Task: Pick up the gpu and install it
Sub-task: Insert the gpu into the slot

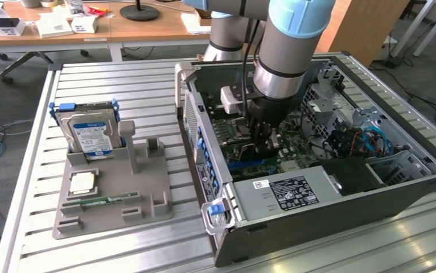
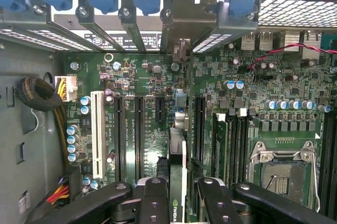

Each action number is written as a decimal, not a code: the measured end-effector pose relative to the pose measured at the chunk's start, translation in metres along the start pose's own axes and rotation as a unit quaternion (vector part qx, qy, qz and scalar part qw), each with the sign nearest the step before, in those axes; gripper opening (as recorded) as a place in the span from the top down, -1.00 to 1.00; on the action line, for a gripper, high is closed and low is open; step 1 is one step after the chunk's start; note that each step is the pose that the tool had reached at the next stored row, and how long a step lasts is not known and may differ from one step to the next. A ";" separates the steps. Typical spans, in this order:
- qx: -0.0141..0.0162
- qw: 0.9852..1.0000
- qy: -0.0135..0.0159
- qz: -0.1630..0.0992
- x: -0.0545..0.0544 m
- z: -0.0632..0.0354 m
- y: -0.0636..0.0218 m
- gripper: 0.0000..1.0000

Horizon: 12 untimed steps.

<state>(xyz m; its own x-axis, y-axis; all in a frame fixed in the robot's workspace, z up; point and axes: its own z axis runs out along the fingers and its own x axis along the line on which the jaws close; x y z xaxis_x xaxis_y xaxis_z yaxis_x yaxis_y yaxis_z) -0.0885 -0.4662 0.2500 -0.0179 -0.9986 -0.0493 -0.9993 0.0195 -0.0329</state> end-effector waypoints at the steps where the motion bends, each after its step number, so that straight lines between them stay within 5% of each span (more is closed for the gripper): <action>1: 0.000 1.000 0.001 0.000 0.000 0.0001 0.0000 0.47; 12: 0.000 1.000 0.002 0.000 0.000 0.0010 0.0005 0.47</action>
<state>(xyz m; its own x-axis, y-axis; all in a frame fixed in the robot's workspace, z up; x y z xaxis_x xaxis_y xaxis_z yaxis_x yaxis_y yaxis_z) -0.0889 -0.4662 0.2489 -0.0183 -0.9988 -0.0449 -0.9993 0.0198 -0.0331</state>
